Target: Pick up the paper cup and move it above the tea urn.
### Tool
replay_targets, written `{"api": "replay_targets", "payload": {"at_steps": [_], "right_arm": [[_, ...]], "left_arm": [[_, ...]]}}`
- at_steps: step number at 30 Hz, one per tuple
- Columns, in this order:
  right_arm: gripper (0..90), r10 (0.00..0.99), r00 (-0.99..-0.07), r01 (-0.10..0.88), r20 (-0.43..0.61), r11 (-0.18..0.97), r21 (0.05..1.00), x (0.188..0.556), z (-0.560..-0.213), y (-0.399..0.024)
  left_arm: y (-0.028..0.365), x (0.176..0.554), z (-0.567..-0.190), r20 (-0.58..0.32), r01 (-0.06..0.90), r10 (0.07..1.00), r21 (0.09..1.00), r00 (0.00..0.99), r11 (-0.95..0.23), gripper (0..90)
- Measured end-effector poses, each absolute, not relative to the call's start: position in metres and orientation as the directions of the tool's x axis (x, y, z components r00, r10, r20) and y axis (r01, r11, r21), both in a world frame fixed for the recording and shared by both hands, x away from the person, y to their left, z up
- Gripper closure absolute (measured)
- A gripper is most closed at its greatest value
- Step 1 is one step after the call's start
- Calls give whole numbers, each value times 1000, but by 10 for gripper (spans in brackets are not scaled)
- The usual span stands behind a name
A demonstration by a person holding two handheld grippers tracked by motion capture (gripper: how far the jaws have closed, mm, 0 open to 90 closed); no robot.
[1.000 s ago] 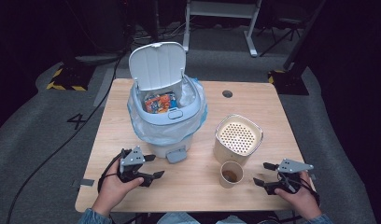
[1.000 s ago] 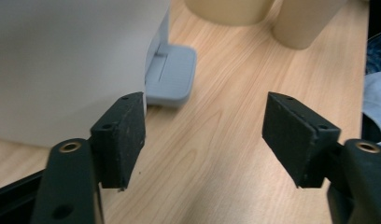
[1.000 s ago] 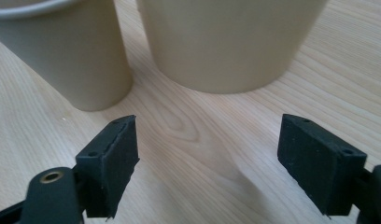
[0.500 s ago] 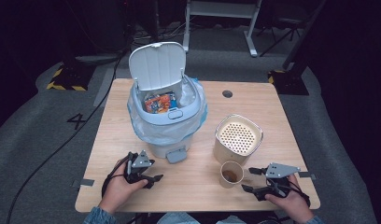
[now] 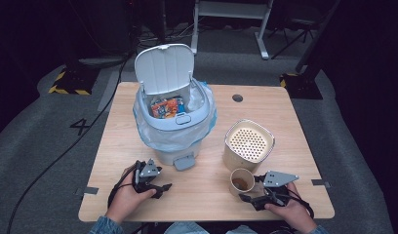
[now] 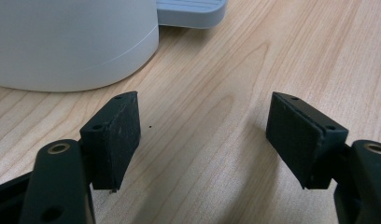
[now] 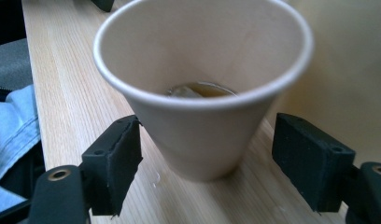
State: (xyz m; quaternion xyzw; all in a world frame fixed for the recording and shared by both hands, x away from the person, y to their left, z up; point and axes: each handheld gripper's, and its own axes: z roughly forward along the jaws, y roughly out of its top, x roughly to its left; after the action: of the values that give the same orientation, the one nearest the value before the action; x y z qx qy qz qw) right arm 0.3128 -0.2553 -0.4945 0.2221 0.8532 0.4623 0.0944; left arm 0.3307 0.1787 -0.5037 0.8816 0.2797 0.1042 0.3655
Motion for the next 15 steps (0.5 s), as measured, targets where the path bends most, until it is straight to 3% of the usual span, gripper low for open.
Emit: {"api": "replay_targets", "payload": {"at_steps": [15], "right_arm": [[308,446,-894,270,38,471,840,318,-493,-247]], "left_arm": [[179,331,-504,-22,416,568,704,823,-576,262]]}}
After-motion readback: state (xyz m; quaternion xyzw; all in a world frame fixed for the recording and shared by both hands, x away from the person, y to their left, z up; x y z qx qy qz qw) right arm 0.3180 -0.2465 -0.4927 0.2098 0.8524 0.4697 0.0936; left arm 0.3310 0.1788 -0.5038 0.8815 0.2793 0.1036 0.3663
